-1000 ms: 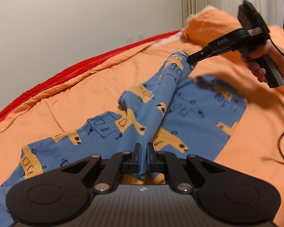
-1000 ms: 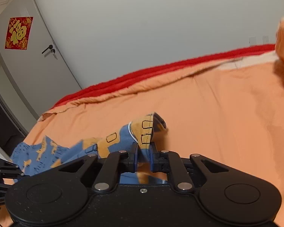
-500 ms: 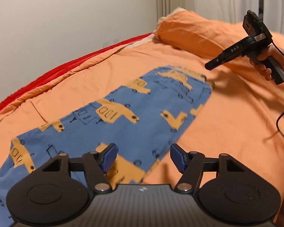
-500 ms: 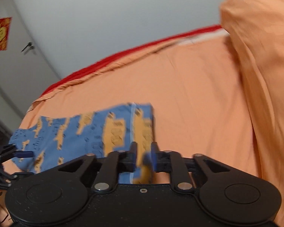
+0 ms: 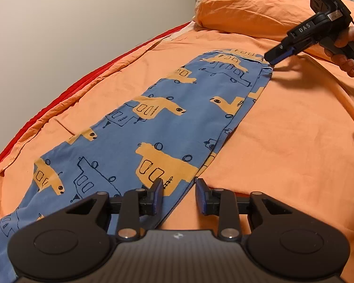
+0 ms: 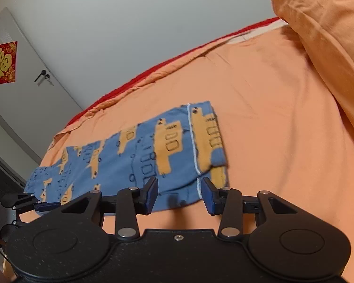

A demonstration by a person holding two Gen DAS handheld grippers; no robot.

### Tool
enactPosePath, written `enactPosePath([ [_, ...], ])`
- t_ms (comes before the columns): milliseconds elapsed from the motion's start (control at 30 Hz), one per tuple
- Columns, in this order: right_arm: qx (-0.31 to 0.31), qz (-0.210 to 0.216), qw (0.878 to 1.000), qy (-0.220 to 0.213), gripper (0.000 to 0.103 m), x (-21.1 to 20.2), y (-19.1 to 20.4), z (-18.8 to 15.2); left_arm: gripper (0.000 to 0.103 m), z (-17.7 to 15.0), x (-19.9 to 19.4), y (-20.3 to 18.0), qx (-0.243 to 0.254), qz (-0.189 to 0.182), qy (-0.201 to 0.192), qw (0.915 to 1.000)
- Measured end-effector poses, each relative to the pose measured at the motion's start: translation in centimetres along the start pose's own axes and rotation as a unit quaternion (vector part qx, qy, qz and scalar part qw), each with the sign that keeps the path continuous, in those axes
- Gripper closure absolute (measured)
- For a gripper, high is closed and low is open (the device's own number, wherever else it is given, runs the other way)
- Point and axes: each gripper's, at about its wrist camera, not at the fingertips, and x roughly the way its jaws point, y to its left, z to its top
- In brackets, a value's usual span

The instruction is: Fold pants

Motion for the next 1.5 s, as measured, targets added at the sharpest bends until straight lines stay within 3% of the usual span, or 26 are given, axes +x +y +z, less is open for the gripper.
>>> enactPosePath([
  [100,0.007,-0.018,1.0,0.013,0.059,0.8,0.3,0.2,0.075,0.0,0.2,0.0,0.009,-0.001,0.007,0.9999],
  [233,0.056,-0.018,0.998,0.002,0.061,1.4,-0.6,-0.2,0.096,0.4,0.3,0.0,0.01,-0.015,0.009,0.9998],
  [333,0.072,-0.024,0.997,-0.008,0.066,1.5,-0.8,-0.2,0.101,0.6,0.1,0.1,0.008,-0.013,0.005,0.9999],
  [600,0.178,-0.04,0.982,-0.043,0.084,1.9,-2.7,-0.4,0.102,0.9,-0.3,0.5,-0.008,-0.015,0.003,0.9999],
  [700,0.181,-0.042,0.981,-0.051,0.096,1.7,-2.8,-0.3,0.102,1.0,-0.6,0.5,-0.006,-0.014,0.001,0.9999],
  [867,0.153,-0.037,0.985,-0.072,0.097,-0.7,-1.3,-0.3,0.102,1.0,-1.3,0.8,-0.006,-0.015,-0.005,0.9999],
  [1100,0.123,-0.075,0.989,-0.032,0.096,0.2,-1.2,-1.5,0.102,-0.1,0.0,0.8,-0.008,-0.024,0.013,0.9996],
  [1200,0.08,-0.091,0.992,-0.034,0.086,0.5,-0.1,-1.5,0.095,-0.4,-0.4,1.5,-0.032,-0.033,0.006,0.9989],
  [1267,0.025,-0.111,0.993,-0.043,0.079,0.1,1.4,-1.1,0.067,-0.3,-1.2,2.0,-0.056,-0.039,-0.008,0.9977],
  [1333,-0.061,-0.159,0.984,-0.055,0.066,0.1,3.2,-0.7,0.051,-0.3,-1.7,2.4,-0.083,-0.033,-0.024,0.9957],
  [1400,-0.141,-0.211,0.965,-0.074,0.056,0.7,5.0,-0.7,0.05,0.1,-1.5,2.9,-0.117,-0.024,-0.035,0.9922],
  [1500,-0.197,-0.202,0.957,-0.072,0.052,2.4,6.7,-0.8,0.051,0.6,0.5,3.6,-0.181,0.004,-0.017,0.9834],
])
